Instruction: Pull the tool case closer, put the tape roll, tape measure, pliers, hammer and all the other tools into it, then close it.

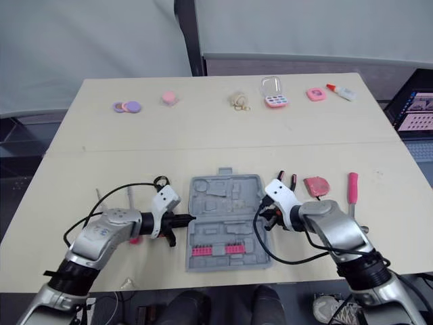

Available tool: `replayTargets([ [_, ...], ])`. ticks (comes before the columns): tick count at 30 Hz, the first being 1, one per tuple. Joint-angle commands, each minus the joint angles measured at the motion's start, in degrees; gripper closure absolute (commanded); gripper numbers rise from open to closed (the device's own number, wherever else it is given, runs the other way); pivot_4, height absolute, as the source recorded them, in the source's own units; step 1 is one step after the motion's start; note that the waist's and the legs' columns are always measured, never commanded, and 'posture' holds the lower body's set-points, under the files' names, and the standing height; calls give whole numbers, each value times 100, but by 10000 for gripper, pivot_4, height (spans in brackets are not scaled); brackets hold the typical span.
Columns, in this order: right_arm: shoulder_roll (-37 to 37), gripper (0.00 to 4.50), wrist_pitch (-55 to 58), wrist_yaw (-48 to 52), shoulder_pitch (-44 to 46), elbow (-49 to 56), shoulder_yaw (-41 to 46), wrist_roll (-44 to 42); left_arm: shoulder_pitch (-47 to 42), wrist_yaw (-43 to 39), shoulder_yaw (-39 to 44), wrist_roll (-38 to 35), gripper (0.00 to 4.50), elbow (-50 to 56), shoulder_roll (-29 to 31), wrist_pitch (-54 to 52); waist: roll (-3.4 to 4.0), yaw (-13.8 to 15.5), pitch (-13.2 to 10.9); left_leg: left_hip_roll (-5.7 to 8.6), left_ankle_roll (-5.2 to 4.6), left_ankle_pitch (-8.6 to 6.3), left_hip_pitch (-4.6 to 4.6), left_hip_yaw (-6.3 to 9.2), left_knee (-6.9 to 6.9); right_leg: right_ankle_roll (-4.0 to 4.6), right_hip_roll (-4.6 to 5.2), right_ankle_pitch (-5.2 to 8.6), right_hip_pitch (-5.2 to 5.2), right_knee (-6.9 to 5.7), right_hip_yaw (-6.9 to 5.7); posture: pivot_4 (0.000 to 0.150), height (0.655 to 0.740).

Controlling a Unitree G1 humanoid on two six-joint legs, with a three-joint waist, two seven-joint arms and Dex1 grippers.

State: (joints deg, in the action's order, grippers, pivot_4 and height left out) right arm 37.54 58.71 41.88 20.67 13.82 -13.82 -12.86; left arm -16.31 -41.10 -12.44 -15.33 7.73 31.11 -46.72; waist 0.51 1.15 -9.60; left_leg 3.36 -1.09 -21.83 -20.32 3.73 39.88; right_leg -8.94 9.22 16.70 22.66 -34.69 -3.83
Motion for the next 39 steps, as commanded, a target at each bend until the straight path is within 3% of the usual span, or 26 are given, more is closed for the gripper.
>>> replayTargets([
  [1, -39, 44540, 142, -18, -168, 537, 76, -214, 295, -185, -211, -120, 45000, 349, 108, -275, 0, -2, 0, 0, 1, -1, 0, 0, -3, 0, 0, 0, 1, 0, 0, 1500, 7400],
  [39, -3, 44540, 780, -357, -1084, 1611, 386, -517, 964, -79, -32, -321, 45000, 1232, 286, -893, 1, 7, 0, -1, 2, -1, 1, 0, -7, 0, -1, 0, 0, 8, 5, 1500, 7400],
])
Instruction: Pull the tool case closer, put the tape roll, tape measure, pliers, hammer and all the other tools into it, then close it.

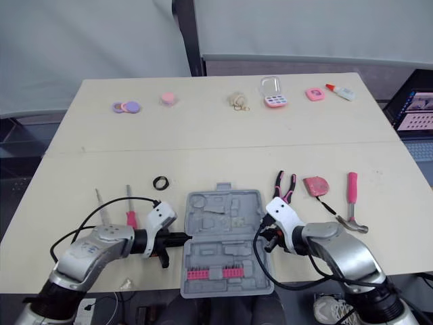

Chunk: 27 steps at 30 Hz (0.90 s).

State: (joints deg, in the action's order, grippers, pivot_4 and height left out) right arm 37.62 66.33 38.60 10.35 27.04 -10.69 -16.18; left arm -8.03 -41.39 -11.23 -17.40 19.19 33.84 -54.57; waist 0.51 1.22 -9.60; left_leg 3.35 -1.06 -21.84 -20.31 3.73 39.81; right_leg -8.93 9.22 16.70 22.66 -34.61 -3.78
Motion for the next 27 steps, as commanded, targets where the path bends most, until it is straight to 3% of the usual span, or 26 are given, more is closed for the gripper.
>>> replayTargets([
  [1, -10, 44540, 25, -40, -62, 297, 78, -195, 152, -38, -147, -125, 45000, 106, 16, -125, 0, 0, 0, 0, 0, 0, 0, 0, 0, 0, 0, 0, 0, 0, 0, 1500, 7400],
  [27, 77, 44540, 74, -126, -187, 381, 98, -394, 395, 37, -50, -248, 45000, 323, 129, -245, 0, 4, 0, 0, 0, 0, 0, 0, -1, 0, 0, 0, 0, 4, 3, 1500, 7400],
])
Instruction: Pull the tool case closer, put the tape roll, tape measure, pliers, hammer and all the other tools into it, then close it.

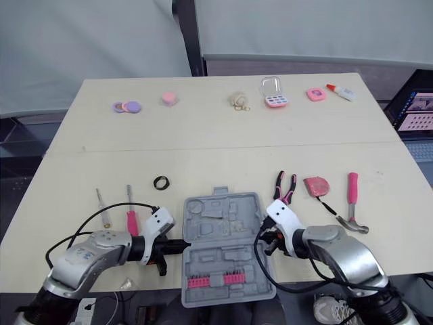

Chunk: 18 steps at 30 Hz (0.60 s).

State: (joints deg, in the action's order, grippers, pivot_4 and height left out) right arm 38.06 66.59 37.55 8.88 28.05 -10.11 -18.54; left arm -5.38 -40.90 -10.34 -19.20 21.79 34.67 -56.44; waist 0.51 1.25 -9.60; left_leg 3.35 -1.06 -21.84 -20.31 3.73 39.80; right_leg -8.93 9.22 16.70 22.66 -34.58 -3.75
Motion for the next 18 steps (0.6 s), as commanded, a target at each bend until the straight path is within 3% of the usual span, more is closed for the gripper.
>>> replayTargets([
  [1, 33, 44540, 54, -25, -45, 289, 37, -162, 131, -11, -140, -67, 45000, 59, 49, -50, 0, 0, 0, 0, 0, 0, 0, 0, 0, 0, 0, 0, 0, 0, 0, 1500, 7400],
  [11, 64, 44540, 57, -49, -48, 301, 39, -188, 133, -13, -178, -42, 45000, 32, 88, 10, 0, 0, 0, 0, 0, 0, 0, 0, -2, 0, 0, 0, 0, 2, 0, 1500, 7400],
  [18, 249, 44540, -4, -32, -121, 310, 196, -200, 276, -95, 305, -282, 45000, 127, 380, -247, 0, -2, 0, -2, 0, 0, 0, 0, -4, 0, -1, 0, 0, 4, 0, 1500, 7400],
])
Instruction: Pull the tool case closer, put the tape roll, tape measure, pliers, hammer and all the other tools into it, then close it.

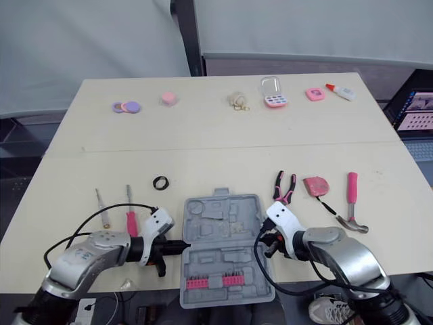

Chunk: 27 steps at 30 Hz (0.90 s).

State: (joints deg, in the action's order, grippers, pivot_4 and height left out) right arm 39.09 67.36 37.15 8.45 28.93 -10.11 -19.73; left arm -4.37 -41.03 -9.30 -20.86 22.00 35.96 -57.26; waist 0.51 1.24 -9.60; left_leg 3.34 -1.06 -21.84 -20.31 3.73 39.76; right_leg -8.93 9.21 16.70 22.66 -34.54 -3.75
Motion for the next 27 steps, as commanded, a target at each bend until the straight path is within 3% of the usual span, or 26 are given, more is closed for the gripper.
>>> replayTargets([
  [1, 189, 44540, -88, 19, -103, 237, 226, -96, 192, -103, 279, -155, 45000, 101, 329, -181, 1, 0, 0, 0, 0, 0, 0, 0, -2, 0, 0, 0, 0, 0, 0, 1500, 7400],
  [8, 666, 44540, -67, 110, -445, 547, 706, -270, 245, -204, 910, -479, 45000, 43, 643, -123, 3, 15, -2, -1, 0, 0, -1, 0, -3, 1, 0, 1, 1, 6, 2, 1500, 7400],
  [14, 1319, 44540, -252, 663, -1204, 1235, 1695, -790, 502, -578, 2189, -1390, 45000, 493, 637, -46, 2, 22, -3, -7, 0, 0, -5, 0, -2, 1, 2, 0, -1, 13, 3, 1500, 7400],
  [18, 1388, 44540, -727, 1028, -1967, 1433, 2418, -1020, 1147, -563, 2872, -1592, 45000, 949, 513, 315, 2, 14, -3, -12, 0, 0, -3, -1, -8, 1, 1, 0, -5, 19, 2, 1500, 7400],
  [22, 1013, 44540, -1343, 1090, -2619, 1460, 3216, -1152, 2166, -938, 3609, -1498, 45000, 1081, 54, 1766, 1, 20, -3, -14, 0, 0, 0, -11, -15, 1, -1, 0, -16, 48, 2, 1500, 7400],
  [25, 725, 44540, -1801, 1196, -3053, 1504, 3523, -1244, 2781, -1133, 3806, -1473, 45000, 956, 21, 2123, -1, 43, -2, -13, 0, 0, 1, -19, -14, 1, -5, 0, -26, 67, 1, 1500, 7400],
  [27, 668, 45000, -1985, 1286, -3326, 1430, 3606, -1249, 3107, -1391, 3954, -1577, 39591, 749, 11, 2348, 0, 59, -2, -14, 0, 0, 1, -21, -14, 1, -3, 0, -26, 67, 6, 1500, 7400],
])
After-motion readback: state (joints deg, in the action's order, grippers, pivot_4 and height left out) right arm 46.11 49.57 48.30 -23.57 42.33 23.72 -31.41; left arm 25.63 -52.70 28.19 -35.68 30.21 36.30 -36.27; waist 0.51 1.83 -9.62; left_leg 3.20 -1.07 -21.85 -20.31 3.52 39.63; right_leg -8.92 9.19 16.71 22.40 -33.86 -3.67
